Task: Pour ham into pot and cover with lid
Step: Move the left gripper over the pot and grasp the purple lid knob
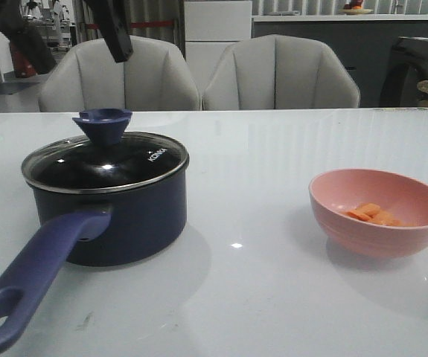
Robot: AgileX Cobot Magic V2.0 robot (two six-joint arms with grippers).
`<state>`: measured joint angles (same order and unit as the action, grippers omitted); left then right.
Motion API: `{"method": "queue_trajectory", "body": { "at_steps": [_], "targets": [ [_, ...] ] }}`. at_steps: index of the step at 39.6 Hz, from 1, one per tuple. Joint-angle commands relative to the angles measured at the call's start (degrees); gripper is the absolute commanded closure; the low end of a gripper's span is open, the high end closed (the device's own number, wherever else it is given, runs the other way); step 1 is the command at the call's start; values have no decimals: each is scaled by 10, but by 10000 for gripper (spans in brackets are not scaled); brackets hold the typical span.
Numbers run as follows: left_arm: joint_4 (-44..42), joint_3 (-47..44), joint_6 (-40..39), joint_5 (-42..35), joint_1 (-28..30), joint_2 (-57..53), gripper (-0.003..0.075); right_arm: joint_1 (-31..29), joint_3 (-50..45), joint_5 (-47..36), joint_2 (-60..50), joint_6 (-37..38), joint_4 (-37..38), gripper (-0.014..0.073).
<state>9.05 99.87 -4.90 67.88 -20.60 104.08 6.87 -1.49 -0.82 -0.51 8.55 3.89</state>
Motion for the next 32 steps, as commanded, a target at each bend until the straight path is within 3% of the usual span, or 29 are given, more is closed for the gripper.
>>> {"method": "queue_trajectory", "body": {
  "at_steps": [1,10,32],
  "targets": [
    [-42,40,-31,17,-25,-3,27,-3,-6,-44,-12,-2,6,458],
    [-58,43,-66,23,-52,22,27,-3,-6,-44,-12,-2,6,458],
    [-56,43,-104,38,-52,51,27,-3,-6,-44,-12,-2,6,458]
  ]
}}
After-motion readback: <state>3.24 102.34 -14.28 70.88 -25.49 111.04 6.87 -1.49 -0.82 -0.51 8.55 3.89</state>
